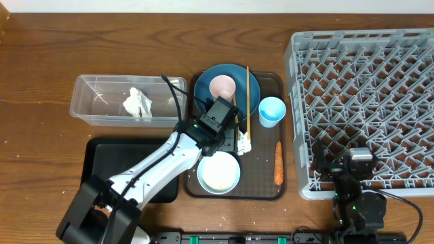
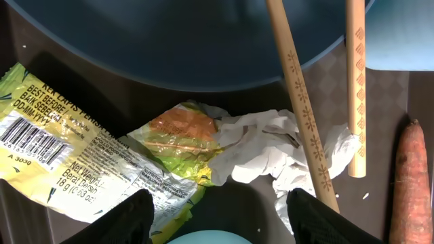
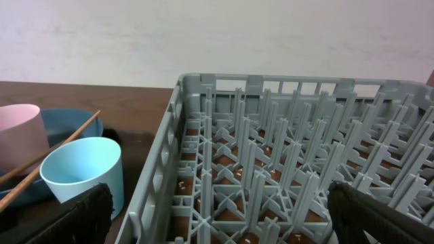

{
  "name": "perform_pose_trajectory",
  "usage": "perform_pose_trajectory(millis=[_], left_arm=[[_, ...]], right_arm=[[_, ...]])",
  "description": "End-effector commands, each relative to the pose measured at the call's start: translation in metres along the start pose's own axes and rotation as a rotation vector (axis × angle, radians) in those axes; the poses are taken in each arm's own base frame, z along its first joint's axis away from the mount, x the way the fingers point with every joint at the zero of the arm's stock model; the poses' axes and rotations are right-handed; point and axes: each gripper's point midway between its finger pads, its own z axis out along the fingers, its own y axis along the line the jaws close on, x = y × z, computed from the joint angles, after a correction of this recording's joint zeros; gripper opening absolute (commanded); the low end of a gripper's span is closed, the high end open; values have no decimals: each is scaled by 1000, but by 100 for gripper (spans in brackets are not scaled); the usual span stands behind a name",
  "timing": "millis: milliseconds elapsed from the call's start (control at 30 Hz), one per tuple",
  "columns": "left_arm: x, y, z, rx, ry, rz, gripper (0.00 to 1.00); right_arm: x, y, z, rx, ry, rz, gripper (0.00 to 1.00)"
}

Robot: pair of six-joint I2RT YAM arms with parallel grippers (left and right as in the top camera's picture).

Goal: Sort waste into correct bins and load items into the dishwasher rack
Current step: 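Reach the left gripper back to the tray and grasp remaining tissue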

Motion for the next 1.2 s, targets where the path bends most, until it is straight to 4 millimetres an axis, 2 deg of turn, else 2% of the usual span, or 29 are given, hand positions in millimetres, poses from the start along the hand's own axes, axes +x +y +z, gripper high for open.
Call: perform_pose_trajectory(millis=[0,267,1033,1167], left_arm=[[2,0,2,-6,3,-5,66],[6,-8,2,28,17,4,66],[7,-12,2,47,22,5,67],[8,-11,8,40,30,5,66]], right_arm=[[0,-2,0,10,-1,-3,99],[0,-2,0,10,-1,-3,99],[0,-2,0,10,-1,-3,99],[0,-2,0,10,-1,-3,99]])
